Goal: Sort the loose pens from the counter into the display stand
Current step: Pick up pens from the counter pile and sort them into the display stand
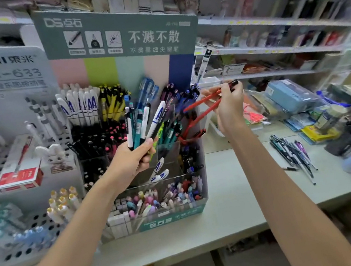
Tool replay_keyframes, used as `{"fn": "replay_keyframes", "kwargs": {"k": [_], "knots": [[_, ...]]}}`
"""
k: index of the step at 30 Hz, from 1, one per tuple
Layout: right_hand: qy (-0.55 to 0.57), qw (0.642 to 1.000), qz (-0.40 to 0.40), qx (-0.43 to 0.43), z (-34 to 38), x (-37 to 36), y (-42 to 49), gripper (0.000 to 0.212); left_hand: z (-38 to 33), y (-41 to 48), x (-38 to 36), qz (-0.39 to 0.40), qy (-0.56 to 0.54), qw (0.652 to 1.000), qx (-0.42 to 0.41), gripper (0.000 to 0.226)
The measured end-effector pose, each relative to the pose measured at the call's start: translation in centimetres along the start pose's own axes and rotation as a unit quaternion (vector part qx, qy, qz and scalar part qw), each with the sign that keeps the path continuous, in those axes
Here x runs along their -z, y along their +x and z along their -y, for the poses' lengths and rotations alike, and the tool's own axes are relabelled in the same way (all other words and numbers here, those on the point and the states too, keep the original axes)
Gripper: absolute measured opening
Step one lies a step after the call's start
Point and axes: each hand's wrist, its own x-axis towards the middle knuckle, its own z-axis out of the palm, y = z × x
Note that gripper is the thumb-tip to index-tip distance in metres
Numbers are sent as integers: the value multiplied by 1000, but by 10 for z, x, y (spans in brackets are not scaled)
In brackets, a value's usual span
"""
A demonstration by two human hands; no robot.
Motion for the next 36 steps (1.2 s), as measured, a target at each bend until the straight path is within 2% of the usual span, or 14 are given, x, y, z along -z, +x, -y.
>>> {"fn": "replay_keyframes", "kwargs": {"k": [4, 8, 10, 14, 16, 20, 21, 23, 24, 27, 29, 32, 34, 36], "knots": [[-112, 994, -11, 4, -28, 6, 9, 19, 4, 5, -9, -3, -5, 1000, -2, 23], [-212, 976, 50, 25, -53, 5, 5, 16, 8, 8, -10, -8, -3, 1000, -7, 28], [-324, 935, 89, 115, -67, 8, 3, 11, 10, 9, -10, -5, -1, 1000, -6, 26], [-499, 818, 170, 230, -99, 21, -5, 29, 13, 7, -8, 11, -10, 1000, 12, 23], [-511, 799, 179, 261, -103, 26, -10, 28, 13, 5, -6, 22, -14, 1000, 15, 25], [-361, 878, 95, 299, -68, 15, -27, 36, 12, 1, 0, 28, -13, 1000, 4, 25], [-301, 906, 96, 283, -54, 7, -32, 34, 10, 0, 1, 30, -11, 999, 2, 24], [-202, 948, 164, 183, -25, -13, -44, 32, 6, -2, 4, 43, -1, 999, -2, 21], [-189, 948, 216, 135, -15, -23, -47, 33, 4, -4, 5, 53, 2, 999, -3, 19], [-245, 898, 363, 37, 0, -47, -45, 30, -5, -12, 12, 89, -7, 996, 2, 23], [-266, 878, 397, 12, 1, -59, -46, 22, -10, -19, 20, 106, -6, 994, 1, 26], [-223, 889, 399, -1, -1, -79, -56, 20, -18, -26, 35, 114, 0, 993, -7, 26], [-44, 936, 343, -64, 3, -92, -61, 19, -24, -32, 45, 111, 23, 994, -12, 28], [135, 956, 247, -88, 13, -99, -54, 20, -28, -39, 55, 98, 48, 994, -10, 31]]}}
